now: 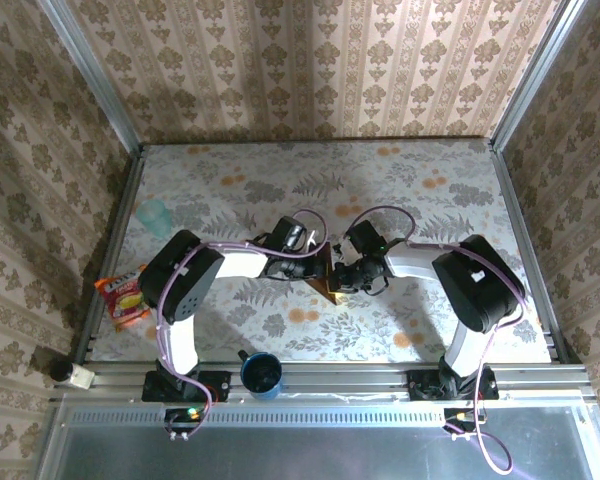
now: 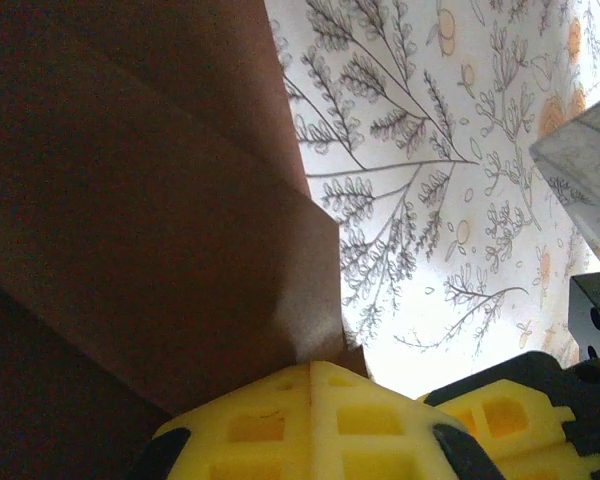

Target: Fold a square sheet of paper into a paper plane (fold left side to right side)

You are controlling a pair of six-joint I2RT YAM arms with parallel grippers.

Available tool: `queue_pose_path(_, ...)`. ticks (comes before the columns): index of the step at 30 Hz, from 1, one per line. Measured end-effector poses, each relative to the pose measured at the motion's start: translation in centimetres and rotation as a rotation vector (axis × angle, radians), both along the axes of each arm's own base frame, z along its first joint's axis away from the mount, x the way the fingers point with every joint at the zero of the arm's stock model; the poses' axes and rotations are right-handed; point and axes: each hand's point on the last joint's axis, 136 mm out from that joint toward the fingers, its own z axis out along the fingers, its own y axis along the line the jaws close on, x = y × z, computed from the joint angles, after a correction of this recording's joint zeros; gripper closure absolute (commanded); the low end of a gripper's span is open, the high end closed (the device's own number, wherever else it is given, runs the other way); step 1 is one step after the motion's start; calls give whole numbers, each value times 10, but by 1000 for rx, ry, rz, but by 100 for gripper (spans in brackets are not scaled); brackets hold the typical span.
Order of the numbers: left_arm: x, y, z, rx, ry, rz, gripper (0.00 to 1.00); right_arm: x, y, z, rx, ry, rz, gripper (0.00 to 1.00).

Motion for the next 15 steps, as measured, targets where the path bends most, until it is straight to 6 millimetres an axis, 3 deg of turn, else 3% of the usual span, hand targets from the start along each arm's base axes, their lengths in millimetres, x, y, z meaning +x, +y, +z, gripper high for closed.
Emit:
queue_pose_path(11,54,30,1,17,-37,78,100,3,2,0,6,-13,2,100)
queue_pose_path(15,63,36,1,20,-41,81,100,4,4,0,11,-23,5,100)
